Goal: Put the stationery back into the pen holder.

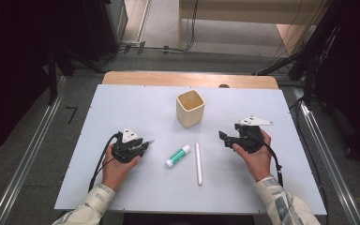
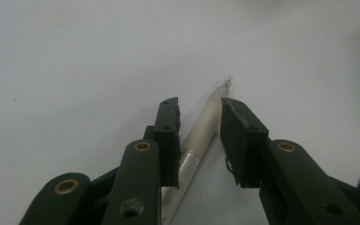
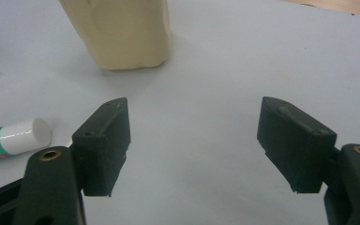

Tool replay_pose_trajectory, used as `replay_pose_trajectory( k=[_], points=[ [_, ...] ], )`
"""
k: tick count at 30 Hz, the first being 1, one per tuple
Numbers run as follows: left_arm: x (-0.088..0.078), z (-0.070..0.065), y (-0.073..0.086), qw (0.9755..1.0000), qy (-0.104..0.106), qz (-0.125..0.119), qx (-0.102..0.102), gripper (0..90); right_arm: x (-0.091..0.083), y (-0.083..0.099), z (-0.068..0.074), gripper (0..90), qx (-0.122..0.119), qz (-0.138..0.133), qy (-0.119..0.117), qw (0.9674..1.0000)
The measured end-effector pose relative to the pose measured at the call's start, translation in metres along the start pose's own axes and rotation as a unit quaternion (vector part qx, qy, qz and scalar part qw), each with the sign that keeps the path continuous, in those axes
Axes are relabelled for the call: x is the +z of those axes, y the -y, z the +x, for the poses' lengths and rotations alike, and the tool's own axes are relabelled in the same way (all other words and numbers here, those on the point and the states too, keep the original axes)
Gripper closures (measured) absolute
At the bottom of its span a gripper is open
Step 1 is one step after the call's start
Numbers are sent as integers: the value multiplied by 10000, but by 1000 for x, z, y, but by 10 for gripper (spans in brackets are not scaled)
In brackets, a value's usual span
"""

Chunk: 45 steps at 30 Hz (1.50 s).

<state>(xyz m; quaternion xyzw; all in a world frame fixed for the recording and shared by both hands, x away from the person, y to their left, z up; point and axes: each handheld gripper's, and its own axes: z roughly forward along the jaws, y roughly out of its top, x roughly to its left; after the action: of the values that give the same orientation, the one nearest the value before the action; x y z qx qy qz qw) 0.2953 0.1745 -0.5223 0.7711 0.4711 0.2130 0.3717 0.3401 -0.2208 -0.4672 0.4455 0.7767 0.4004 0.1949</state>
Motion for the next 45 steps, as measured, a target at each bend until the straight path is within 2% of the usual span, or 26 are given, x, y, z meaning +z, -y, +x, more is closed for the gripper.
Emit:
replay_pose_trajectory(
  k=[14, 21, 24, 27, 29, 32, 37, 45],
  points=[
    [2, 2, -3, 9999, 90, 71, -91, 811, -12, 7, -7, 245, 47, -5, 54, 10000],
    [2, 3, -5, 9998, 109, 128, -96, 821, -15, 9, -10, 245, 39, -12, 81, 10000],
    [2, 3, -5, 9997, 126, 122, -189, 822, -16, 10, -11, 245, 60, -12, 77, 10000],
    [1, 4, -6, 9992, 252, 104, -304, 822, -18, 10, -11, 245, 67, -24, 71, 9999],
    [0, 2, -7, 9992, 288, 118, -258, 823, -20, 11, -11, 245, 62, -41, 62, 10000],
    [-2, 1, -9, 9993, 301, 52, -222, 823, -22, 12, -12, 245, 70, -46, 60, 9999],
    [-8, 3, -13, 9988, 350, -92, -326, 823, -25, 15, -13, 235, 69, -47, 56, 9999],
    [-11, 0, -25, 9970, 567, -283, -439, 823, -29, 21, -19, 218, 101, 7, 118, 9999]
  ],
)
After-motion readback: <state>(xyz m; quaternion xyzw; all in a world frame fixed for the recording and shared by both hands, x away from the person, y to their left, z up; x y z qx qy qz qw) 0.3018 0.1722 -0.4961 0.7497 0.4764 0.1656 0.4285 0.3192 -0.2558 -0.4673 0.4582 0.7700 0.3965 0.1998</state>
